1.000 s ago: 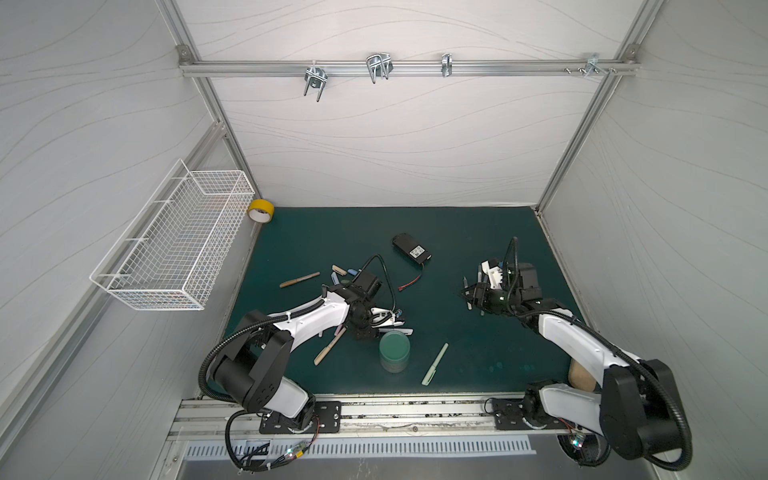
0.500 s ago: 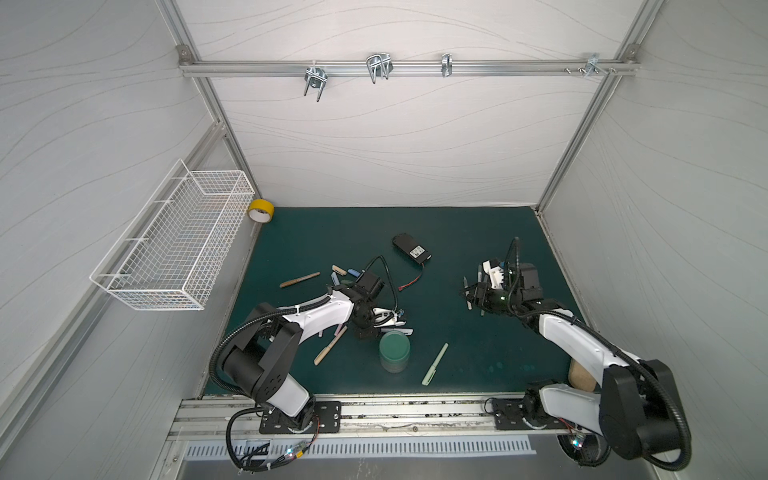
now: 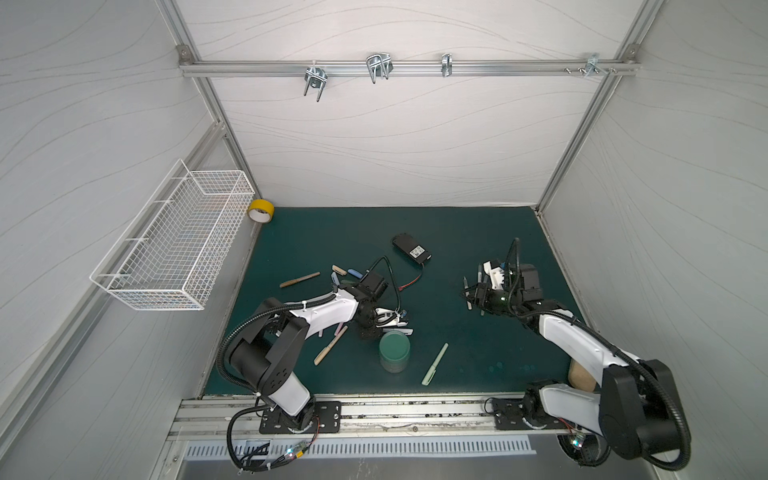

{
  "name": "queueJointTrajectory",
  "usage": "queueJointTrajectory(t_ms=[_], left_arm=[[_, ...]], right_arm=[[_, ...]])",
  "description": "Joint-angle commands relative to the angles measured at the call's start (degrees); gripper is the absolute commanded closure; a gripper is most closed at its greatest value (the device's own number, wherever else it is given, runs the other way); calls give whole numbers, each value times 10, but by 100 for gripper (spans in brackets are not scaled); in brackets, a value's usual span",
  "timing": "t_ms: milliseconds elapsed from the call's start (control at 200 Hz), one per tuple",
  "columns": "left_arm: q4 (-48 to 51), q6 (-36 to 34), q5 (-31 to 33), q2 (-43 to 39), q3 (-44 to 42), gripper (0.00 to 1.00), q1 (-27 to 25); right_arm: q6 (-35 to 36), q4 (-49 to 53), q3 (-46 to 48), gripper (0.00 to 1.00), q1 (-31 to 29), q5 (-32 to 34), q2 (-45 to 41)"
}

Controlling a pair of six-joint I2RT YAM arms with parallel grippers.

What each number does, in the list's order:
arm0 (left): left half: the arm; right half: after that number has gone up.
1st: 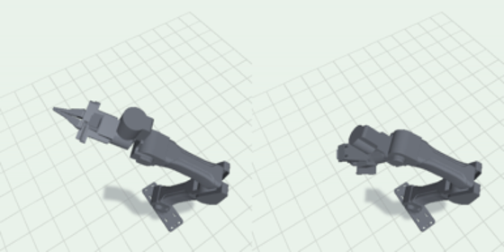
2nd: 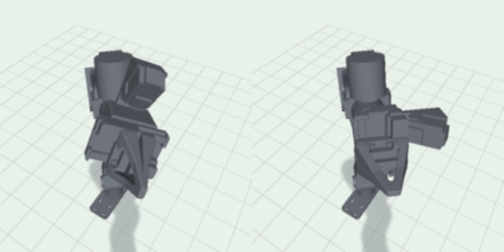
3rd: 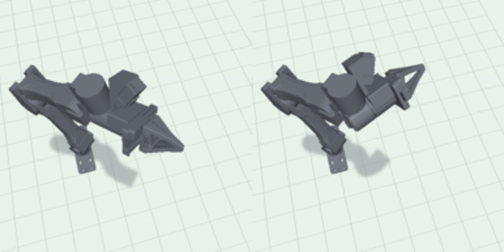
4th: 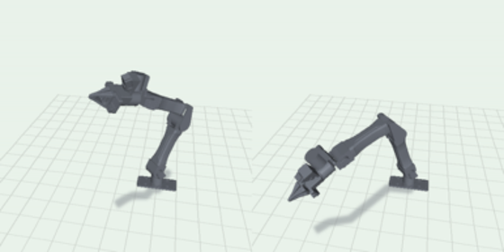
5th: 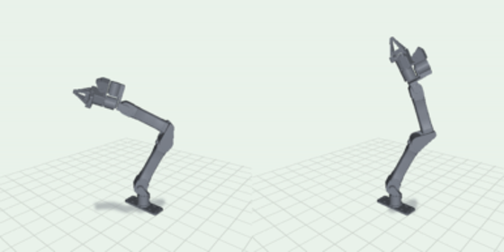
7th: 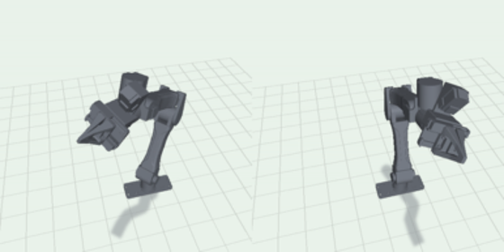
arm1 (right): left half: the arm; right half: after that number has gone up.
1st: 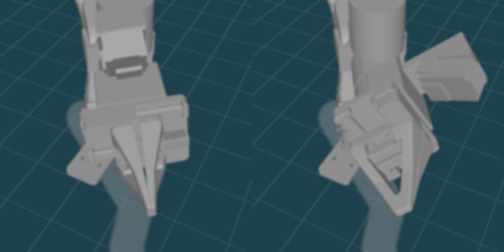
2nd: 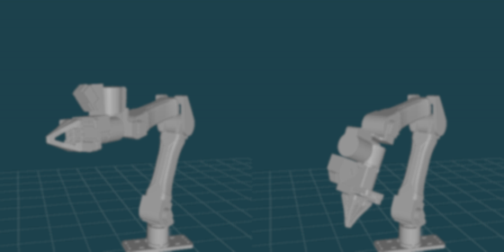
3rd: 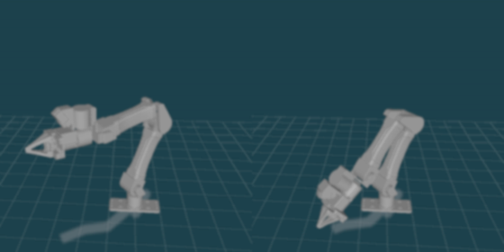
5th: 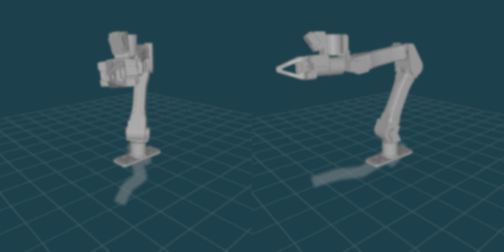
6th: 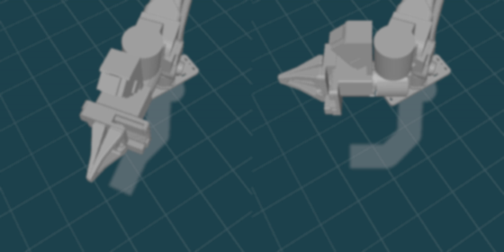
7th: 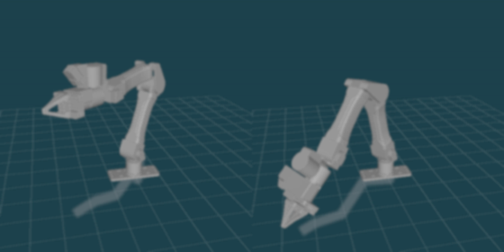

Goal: Open the pen caps
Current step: 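Close the left gripper on the white pen body and lift it, then raise the white pen upright toward the center while the right gripper approaches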

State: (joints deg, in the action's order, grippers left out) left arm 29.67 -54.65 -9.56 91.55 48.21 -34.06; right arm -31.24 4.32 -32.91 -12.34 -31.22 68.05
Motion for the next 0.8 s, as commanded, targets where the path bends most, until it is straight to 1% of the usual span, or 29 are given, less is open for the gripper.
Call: queueJointTrajectory(t_ms=[0,120,180,250,320,385,445,530,580,675,795], left_arm=[[5,-1,-1,15,15,84,-7],[5,19,-2,22,20,92,-9],[-2,41,-1,24,27,93,-9],[-14,83,-1,21,36,94,-5],[-17,135,-15,12,62,94,10],[-23,196,-28,-5,89,94,28],[-42,286,-29,-23,117,94,52],[-56,413,-30,-41,165,98,92],[-87,487,-22,-54,176,98,106],[-171,582,-22,-88,161,98,110],[-264,704,23,-137,120,98,110]], right_arm=[[-3,-6,5,56,5,-9,-7],[-3,-6,6,55,6,-10,-11],[-3,-6,7,55,7,-10,-13],[-4,-6,7,55,8,-11,-13],[-4,-6,8,56,8,-13,-15],[-6,-9,9,56,8,-15,-17],[-7,-12,9,56,8,-17,-19],[-10,-19,12,56,8,-22,-22],[-11,-24,14,56,8,-27,-24],[-13,-32,21,56,9,-34,-33],[-20,-51,30,56,9,-50,-46]])
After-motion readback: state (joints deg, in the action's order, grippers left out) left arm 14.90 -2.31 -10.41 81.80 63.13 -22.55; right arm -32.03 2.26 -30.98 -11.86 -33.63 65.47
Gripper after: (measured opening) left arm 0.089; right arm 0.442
